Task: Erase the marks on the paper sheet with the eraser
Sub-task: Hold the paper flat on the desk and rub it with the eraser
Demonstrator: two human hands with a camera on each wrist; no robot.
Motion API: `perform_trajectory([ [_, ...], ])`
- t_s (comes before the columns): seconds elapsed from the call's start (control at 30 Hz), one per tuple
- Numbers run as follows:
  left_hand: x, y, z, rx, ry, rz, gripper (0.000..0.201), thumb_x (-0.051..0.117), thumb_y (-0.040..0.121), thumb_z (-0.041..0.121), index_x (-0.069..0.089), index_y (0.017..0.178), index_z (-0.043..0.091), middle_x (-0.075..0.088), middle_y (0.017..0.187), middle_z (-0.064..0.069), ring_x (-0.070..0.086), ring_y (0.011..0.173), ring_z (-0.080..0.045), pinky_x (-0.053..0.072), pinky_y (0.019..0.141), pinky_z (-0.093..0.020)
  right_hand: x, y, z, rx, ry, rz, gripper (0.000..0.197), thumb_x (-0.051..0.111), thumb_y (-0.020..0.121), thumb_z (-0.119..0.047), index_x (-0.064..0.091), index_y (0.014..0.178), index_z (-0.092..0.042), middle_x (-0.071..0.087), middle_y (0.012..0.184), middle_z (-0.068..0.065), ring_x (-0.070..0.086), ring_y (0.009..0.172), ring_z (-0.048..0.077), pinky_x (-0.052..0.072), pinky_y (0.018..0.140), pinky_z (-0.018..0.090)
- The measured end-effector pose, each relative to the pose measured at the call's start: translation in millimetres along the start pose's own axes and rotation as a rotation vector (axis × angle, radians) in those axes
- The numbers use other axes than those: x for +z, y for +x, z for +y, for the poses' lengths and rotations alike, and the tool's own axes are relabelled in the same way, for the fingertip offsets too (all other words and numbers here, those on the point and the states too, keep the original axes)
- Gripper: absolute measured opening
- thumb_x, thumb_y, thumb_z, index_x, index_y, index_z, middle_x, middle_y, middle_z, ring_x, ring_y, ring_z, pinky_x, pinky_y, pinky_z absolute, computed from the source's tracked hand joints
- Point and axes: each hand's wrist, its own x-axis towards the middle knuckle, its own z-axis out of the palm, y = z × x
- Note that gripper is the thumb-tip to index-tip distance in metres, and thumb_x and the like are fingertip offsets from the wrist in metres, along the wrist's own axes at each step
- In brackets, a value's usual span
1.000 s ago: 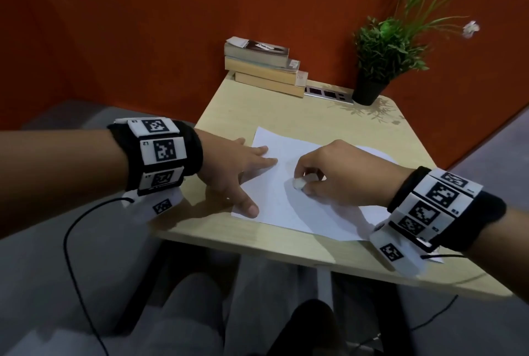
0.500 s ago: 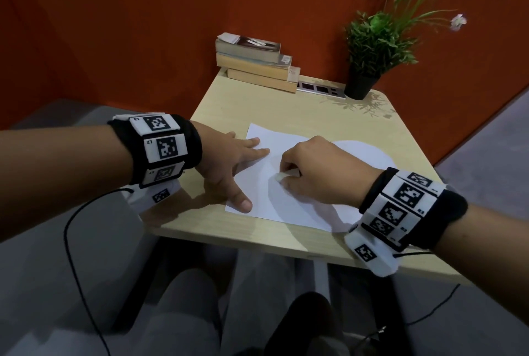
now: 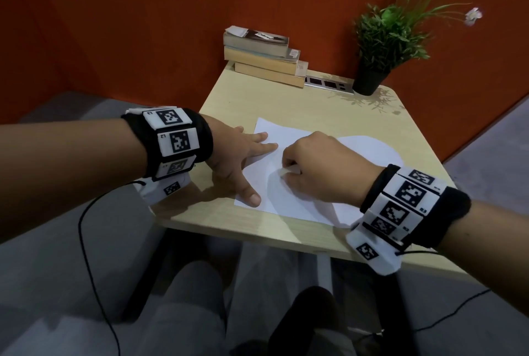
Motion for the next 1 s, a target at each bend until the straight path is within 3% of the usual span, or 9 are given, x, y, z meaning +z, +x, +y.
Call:
perform_trajectory([
  [0.07,-0.2,-1.1,0.4,-0.002,-0.012,-0.008,0.142,0.062,0.051,0.094,-0.019,0.159,0.049,-0.024,0.169,0.02,-0.013,0.159,-0.028,0.007,0.126,-0.063,0.8,-1.5,-6.0,-0.032,0.007,-0.015,0.022,0.062,0.093,-0.027,0.069,0.087,-0.007,0.067,0.079,0.008,0.061,0.08,0.03,0.052,0.067,0.04],
  [0.17,-0.6,-1.2,-0.1,0.002,-0.007,-0.011,0.143,0.059,0.048,0.096,-0.019,0.159,0.05,-0.025,0.169,0.02,-0.013,0.159,-0.029,0.006,0.126,-0.063,-2.7,3.8,5.4,0.048,0.013,0.003,0.023,0.062,0.092,-0.028,0.073,0.092,-0.008,0.071,0.083,0.009,0.065,0.083,0.032,0.057,0.071,0.041],
  [0.3,-0.2,-0.5,-0.6,0.005,0.005,-0.004,0.14,0.063,0.055,0.095,-0.019,0.159,0.05,-0.024,0.169,0.019,-0.012,0.16,-0.029,0.006,0.126,-0.063,0.9,4.0,-4.0,-0.002,-0.033,0.013,0.022,0.061,0.091,-0.022,0.063,0.079,-0.004,0.06,0.071,0.01,0.06,0.075,0.033,0.048,0.064,0.04],
  [0.43,-0.7,0.4,-0.2,0.002,0.008,-0.008,0.142,0.061,0.051,0.096,-0.02,0.159,0.05,-0.025,0.169,0.018,-0.012,0.159,-0.03,0.006,0.126,-0.063,-0.7,6.0,0.5,0.0,-0.017,-0.001,0.023,0.062,0.091,-0.027,0.072,0.089,-0.007,0.069,0.08,0.009,0.064,0.081,0.032,0.055,0.068,0.04],
  [0.5,-0.4,0.8,-0.7,0.001,0.005,-0.012,0.141,0.062,0.053,0.096,-0.02,0.158,0.05,-0.025,0.169,0.019,-0.012,0.159,-0.03,0.006,0.125,-0.064,-1.5,9.7,7.0,0.034,-0.028,0.016,0.019,0.063,0.091,-0.025,0.07,0.086,-0.007,0.067,0.078,0.008,0.063,0.08,0.033,0.048,0.061,0.035],
  [0.6,0.7,1.6,-0.8,-0.001,0.004,-0.006,0.142,0.062,0.052,0.096,-0.02,0.158,0.05,-0.025,0.169,0.019,-0.013,0.159,-0.03,0.005,0.126,-0.063,1.6,6.6,-3.2,-0.008,-0.059,0.004,0.025,0.061,0.09,-0.021,0.053,0.07,-0.01,0.051,0.065,0.006,0.052,0.069,0.029,0.034,0.055,0.036],
  [0.77,0.1,-0.3,-0.4,-0.002,-0.001,-0.005,0.14,0.063,0.055,0.095,-0.02,0.158,0.05,-0.025,0.168,0.019,-0.013,0.159,-0.029,0.004,0.126,-0.063,-3.8,6.2,3.3,0.029,-0.011,-0.002,0.02,0.064,0.091,-0.025,0.072,0.087,-0.007,0.069,0.079,0.009,0.064,0.082,0.032,0.051,0.066,0.038],
  [0.93,0.0,-1.4,1.2,-0.005,0.012,-0.001,0.139,0.064,0.057,0.093,-0.02,0.159,0.049,-0.025,0.169,0.018,-0.013,0.159,-0.03,0.005,0.126,-0.063,0.1,0.8,-11.5,-0.028,-0.061,-0.022,0.027,0.062,0.09,-0.022,0.052,0.069,-0.009,0.051,0.065,0.006,0.054,0.07,0.031,0.038,0.056,0.037],
  [1.0,-0.6,-1.7,1.8,-0.004,0.008,-0.005,0.139,0.064,0.057,0.093,-0.019,0.159,0.049,-0.025,0.169,0.018,-0.013,0.159,-0.03,0.005,0.126,-0.063,-2.1,0.8,-9.0,-0.021,-0.026,-0.04,0.023,0.063,0.09,-0.024,0.059,0.072,-0.009,0.055,0.067,0.006,0.057,0.072,0.03,0.041,0.058,0.036],
])
